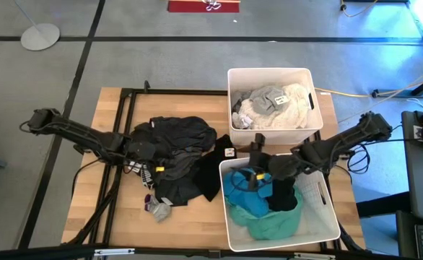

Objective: Sort clothes
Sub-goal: Put the gray underwear into the bottom white laundry bin

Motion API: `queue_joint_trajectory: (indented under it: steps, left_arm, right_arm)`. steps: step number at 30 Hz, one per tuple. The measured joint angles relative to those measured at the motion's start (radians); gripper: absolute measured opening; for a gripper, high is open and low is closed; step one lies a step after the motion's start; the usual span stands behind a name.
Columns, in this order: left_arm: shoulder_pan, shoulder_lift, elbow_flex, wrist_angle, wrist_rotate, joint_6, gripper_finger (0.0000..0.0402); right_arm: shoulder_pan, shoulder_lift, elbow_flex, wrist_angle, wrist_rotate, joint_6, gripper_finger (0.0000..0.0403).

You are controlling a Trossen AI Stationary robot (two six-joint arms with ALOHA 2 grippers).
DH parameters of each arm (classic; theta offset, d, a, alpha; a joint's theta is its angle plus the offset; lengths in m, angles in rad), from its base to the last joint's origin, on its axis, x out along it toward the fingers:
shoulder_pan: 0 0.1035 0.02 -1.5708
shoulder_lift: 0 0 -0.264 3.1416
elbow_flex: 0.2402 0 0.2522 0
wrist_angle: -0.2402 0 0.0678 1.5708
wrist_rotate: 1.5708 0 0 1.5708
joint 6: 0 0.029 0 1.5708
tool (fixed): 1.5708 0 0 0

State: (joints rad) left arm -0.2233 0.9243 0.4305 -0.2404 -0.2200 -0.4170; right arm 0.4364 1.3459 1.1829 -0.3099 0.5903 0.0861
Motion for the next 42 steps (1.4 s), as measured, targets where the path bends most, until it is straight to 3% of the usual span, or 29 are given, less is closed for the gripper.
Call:
queue_joint_trajectory:
  steps: [5, 12, 18, 22, 29, 35, 42]
  left_arm:
    - [-0.014, 0.038, 0.000, -0.139, -0.075, -0.081, 0.0171]
    - [-0.011, 0.086, 0.000, -0.141, -0.090, -0.069, 0.0171]
    - [-0.011, 0.145, 0.000, -0.087, 0.014, -0.056, 0.0163]
    - [-0.011, 0.173, 0.000, -0.047, 0.028, -0.043, 0.0126]
    - [-0.011, 0.179, 0.000, 0.002, 0.031, -0.020, 0.0013]
    - [-0.013, 0.172, 0.050, -0.003, 0.061, -0.013, 0.0007]
    - [-0.017, 0.086, 0.136, -0.006, 0.040, 0.108, 0.0006]
  right_arm:
    - [-0.042, 0.041, 0.000, 0.024, -0.046, -0.036, 0.0269]
    - [-0.060, 0.087, 0.000, 0.023, -0.067, -0.034, 0.0269]
    - [-0.057, 0.099, 0.000, 0.022, -0.068, -0.034, 0.0269]
    - [-0.057, 0.099, 0.000, 0.023, -0.068, -0.033, 0.0269]
    - [-0.057, 0.099, 0.000, 0.022, -0.083, -0.031, 0.0269]
    - [-0.057, 0.099, 0.000, 0.023, -0.086, -0.035, 0.0269]
    - [-0.057, 0.099, 0.047, 0.050, -0.075, -0.078, 0.0269]
